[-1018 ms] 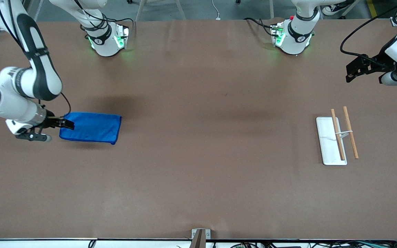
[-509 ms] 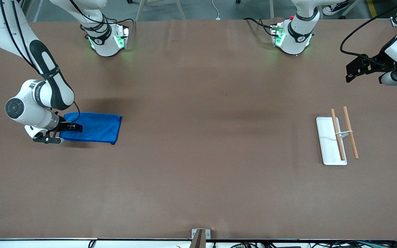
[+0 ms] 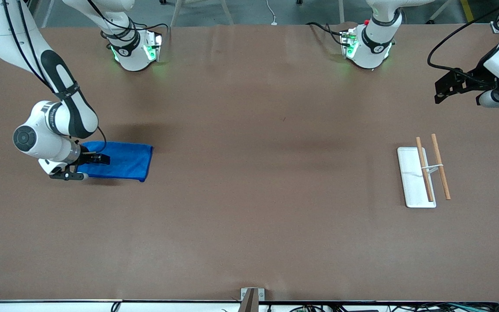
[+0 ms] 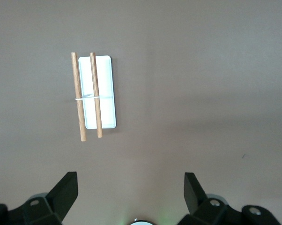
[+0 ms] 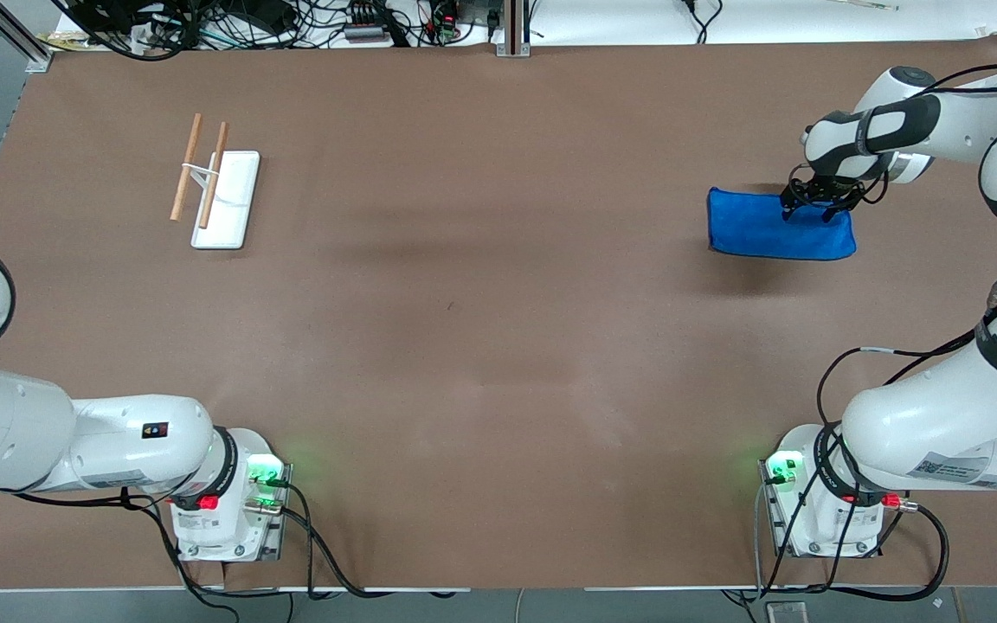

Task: Right arm passes towel to left arm to hang
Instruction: 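Close the right gripper on the blue towel's edge, then lift the towel with the right gripper while the left gripper approaches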

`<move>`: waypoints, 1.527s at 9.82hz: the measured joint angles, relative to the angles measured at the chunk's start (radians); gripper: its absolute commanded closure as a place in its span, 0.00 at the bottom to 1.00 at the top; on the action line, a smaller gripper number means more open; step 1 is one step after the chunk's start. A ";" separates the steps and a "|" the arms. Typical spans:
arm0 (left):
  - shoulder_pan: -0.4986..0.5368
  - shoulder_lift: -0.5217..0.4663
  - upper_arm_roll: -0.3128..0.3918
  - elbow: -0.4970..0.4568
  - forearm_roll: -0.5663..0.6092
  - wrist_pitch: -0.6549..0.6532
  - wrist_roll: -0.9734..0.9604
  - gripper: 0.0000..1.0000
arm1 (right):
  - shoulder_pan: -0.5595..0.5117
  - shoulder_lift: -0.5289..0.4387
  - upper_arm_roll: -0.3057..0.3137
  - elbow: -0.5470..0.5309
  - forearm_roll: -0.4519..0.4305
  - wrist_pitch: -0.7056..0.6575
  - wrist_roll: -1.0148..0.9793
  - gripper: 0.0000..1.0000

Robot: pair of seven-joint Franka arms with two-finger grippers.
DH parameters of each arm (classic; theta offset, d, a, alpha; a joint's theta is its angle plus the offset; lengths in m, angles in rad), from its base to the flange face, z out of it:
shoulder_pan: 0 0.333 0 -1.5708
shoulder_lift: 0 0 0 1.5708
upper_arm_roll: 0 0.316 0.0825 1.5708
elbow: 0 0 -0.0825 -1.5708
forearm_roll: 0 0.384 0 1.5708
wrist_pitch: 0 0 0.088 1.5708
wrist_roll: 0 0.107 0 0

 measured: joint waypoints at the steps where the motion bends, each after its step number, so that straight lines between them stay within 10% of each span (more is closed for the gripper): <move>1: 0.000 0.000 0.000 0.000 0.000 0.000 0.000 0.00 | 0.004 0.000 0.004 -0.002 0.001 -0.003 0.000 0.10; 6: 0.000 0.003 0.000 0.000 0.000 0.000 0.000 0.00 | 0.036 -0.007 0.005 -0.033 0.005 -0.006 0.002 0.93; 15: 0.000 0.004 0.000 0.001 0.000 0.000 0.000 0.00 | 0.043 -0.112 0.029 0.084 0.104 -0.270 0.004 0.99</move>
